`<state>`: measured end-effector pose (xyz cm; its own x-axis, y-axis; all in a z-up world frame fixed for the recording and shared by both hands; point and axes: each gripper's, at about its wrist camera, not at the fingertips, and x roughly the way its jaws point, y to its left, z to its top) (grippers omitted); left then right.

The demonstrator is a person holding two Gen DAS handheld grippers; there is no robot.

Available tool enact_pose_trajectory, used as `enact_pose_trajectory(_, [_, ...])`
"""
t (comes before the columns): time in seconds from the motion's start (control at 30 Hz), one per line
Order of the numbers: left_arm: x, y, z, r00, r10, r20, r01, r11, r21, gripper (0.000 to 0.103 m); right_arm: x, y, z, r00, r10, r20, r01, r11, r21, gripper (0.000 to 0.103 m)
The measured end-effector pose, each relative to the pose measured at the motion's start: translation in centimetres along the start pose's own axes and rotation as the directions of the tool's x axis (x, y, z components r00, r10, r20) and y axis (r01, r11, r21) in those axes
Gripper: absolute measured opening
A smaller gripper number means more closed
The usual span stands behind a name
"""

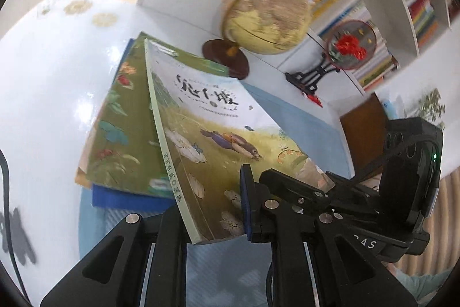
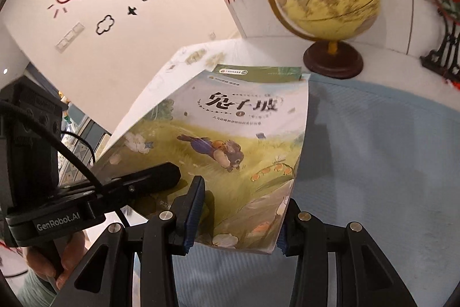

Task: Organize books
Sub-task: 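Lay the white book on the stack and open the left gripper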

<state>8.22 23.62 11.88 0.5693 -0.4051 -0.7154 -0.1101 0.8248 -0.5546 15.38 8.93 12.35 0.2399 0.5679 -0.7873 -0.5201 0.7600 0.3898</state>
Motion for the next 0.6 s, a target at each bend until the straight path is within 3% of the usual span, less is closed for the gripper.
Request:
enact_pose_trajectory(0.17, [0.9,2.5,1.9,1.000,-0.004,-0.010,0.003,1.000,-0.024,0.015,2.1,0.2,1.5,1.000,-0.009,-0.017,0.010,1.000,0.019,0.042])
enact_pose_trajectory(0.27, [1.1,4.0,2.7,0.999,0.025,-0.025,-0.026,0.999,-0.036,0.022,3.2,0.4,2.1,0.999,-0.010,-0.044,0.012,0.999,0.034,0.043])
enact_pose_trajectory(0.5, [0.5,6.9,1.4,0.984,0.165,-0.066,-0.168,0.984,-0.056,0.027,5.6,0.3,1.6,0.990,-0.045,-0.135,0.049,0.998,0.030,0.046])
enact_pose_trajectory(0.6, [-0.5,7.5,0.3,0.981,0.185,-0.054,-0.189,0.979,-0.078,0.027,5.6,-0.5,1.2,0.987,-0.038,-0.154,0.047,0.997,0.054,0.048])
